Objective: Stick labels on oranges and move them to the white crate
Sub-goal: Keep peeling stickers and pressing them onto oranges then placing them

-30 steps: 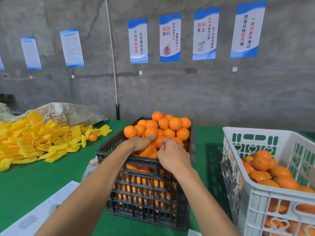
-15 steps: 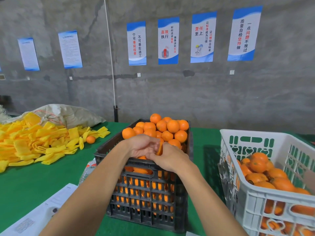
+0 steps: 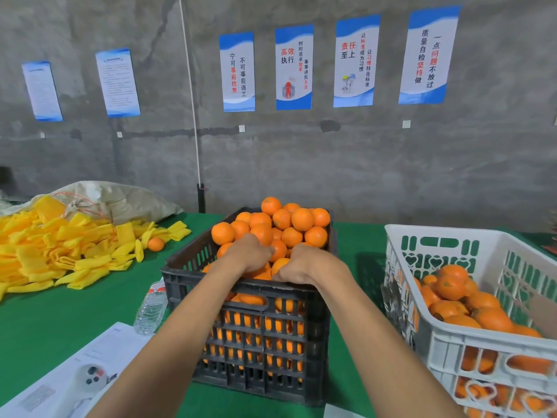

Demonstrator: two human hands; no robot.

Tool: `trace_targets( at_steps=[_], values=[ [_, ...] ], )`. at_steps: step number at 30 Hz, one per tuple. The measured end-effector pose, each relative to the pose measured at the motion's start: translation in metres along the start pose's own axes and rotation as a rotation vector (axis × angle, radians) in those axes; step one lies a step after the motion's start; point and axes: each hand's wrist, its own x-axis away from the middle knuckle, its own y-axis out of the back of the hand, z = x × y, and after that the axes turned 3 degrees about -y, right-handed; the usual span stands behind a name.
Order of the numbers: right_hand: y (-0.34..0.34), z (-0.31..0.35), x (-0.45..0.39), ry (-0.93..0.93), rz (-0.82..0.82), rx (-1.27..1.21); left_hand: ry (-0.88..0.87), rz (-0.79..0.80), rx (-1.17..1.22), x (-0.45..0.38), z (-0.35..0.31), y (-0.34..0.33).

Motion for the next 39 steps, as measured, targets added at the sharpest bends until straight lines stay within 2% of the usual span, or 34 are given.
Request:
trace_targets(
  at_steps=[2, 3, 5, 9, 11, 13, 15, 18, 22, 27, 30, 34, 37, 39],
  values=[
    [-0.001, -0.002, 0.0, 0.012, -0.022, -0.023, 0.063, 0.141, -0.207, 0.003, 0.002, -0.003],
    [-0.003, -0.004, 0.001, 0.026, -0.052, -0.051, 0.06, 0.15, -0.214, 0.003, 0.002, -0.004],
    [-0.011, -0.009, 0.002, 0.065, -0.167, -0.11, 0.027, 0.088, -0.065, 0.003, 0.002, -0.004],
    [-0.027, -0.016, 0.009, 0.131, -0.579, -0.193, -0.044, -0.063, 0.239, 0.009, 0.001, 0.0],
    [-0.03, -0.017, 0.011, 0.203, -0.738, -0.316, -0.072, -0.037, 0.325, 0.013, -0.003, 0.001],
    [-0.03, -0.018, 0.014, 0.264, -0.818, -0.498, -0.044, 0.101, 0.441, 0.019, -0.009, 0.001],
    [-0.03, -0.024, 0.015, 0.293, -0.839, -0.649, -0.073, 0.194, 0.52, 0.024, -0.02, -0.001],
    [-0.029, -0.037, 0.019, 0.338, -0.867, -0.718, -0.153, 0.082, 0.629, 0.031, -0.039, -0.005],
    [-0.031, -0.053, 0.024, 0.484, -0.865, -0.785, -0.366, 0.123, 0.841, 0.053, -0.056, -0.012],
    [-0.034, -0.077, 0.039, 0.548, -0.83, -0.965, -0.542, -0.136, 0.926, 0.094, -0.08, -0.028],
    [-0.049, -0.099, 0.055, 0.56, -0.788, -1.011, -0.661, -0.194, 0.947, 0.117, -0.079, -0.05],
    [-0.075, -0.135, 0.079, 0.512, -0.769, -0.889, -0.794, -0.265, 0.808, 0.14, -0.068, -0.095],
    [-0.104, -0.165, 0.089, 0.428, -0.67, -0.819, -0.88, -0.31, 0.602, 0.147, -0.051, -0.132],
    [-0.122, -0.183, 0.091, 0.363, -0.606, -0.773, -0.873, -0.29, 0.538, 0.148, -0.041, -0.155]
  ],
)
